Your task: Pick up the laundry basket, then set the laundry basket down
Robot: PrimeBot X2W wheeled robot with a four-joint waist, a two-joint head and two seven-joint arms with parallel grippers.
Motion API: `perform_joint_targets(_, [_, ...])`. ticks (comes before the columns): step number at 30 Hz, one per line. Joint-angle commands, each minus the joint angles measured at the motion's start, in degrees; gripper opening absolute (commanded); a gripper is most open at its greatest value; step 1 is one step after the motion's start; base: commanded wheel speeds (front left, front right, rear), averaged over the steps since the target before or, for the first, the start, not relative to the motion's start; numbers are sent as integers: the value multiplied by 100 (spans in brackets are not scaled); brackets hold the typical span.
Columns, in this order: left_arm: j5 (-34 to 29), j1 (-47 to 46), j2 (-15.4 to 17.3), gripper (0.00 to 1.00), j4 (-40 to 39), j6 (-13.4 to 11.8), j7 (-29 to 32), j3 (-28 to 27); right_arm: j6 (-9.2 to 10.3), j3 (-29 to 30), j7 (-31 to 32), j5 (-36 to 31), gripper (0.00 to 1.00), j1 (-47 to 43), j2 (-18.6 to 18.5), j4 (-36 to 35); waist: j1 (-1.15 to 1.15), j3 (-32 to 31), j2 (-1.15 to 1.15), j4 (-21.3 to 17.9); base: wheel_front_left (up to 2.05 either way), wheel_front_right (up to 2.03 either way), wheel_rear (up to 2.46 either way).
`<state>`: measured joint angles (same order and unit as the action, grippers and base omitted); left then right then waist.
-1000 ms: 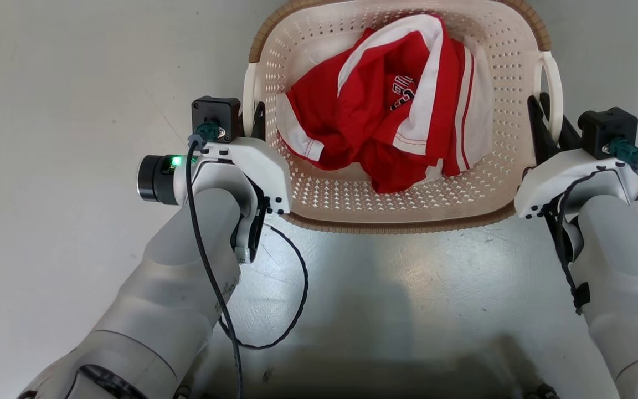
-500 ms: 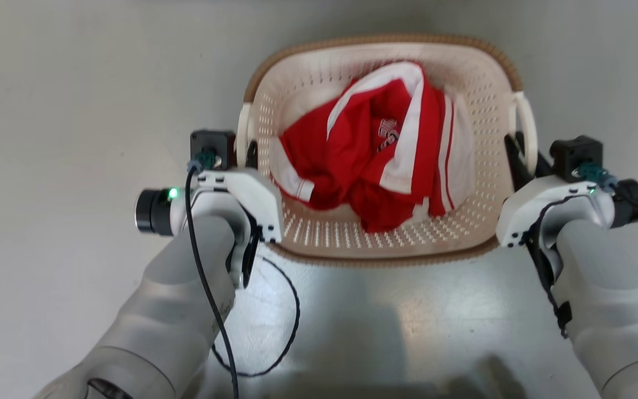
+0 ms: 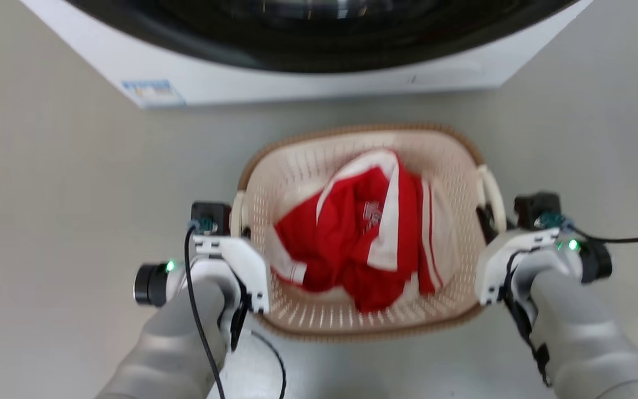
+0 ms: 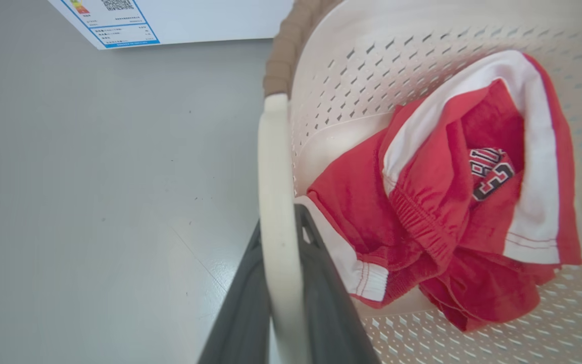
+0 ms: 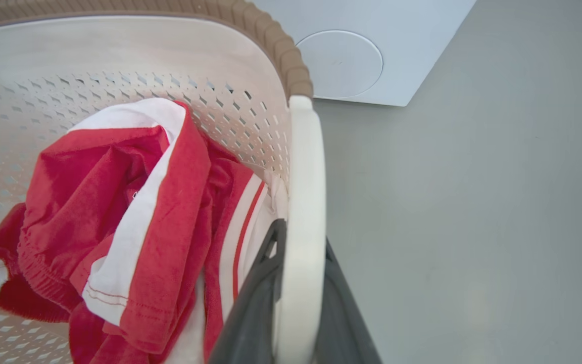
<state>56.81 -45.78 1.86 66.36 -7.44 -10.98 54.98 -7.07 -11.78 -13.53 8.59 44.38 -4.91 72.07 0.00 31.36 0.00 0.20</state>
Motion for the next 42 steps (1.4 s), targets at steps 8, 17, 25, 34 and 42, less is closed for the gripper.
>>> perform_joint_targets(8, [178,513,101,0,108,178,190,198,-42,-442,291,322,0,-563,169,101,0,-1388,0,-188,0,0,0])
perform_joint_targets(17, [400,1110,101,0,266,342,352,405,-42,-1030,716,934,0,-1246,200,-5,0,-2458,0,-253,0,0,0])
perform_joint_targets(25, [518,1510,101,0,322,486,531,564,-42,-1537,1080,1532,0,-1587,202,-191,0,-3066,0,-332,0,0,0])
perform_joint_targets(34, [615,1621,101,0,303,562,724,698,-42,-1875,1318,2044,0,-1688,202,-255,0,-3269,0,-372,0,0,0])
perform_joint_targets(42, [693,1646,101,0,246,560,817,787,-42,-2094,1402,2310,0,-1691,202,-236,0,-3303,0,-360,0,0,0])
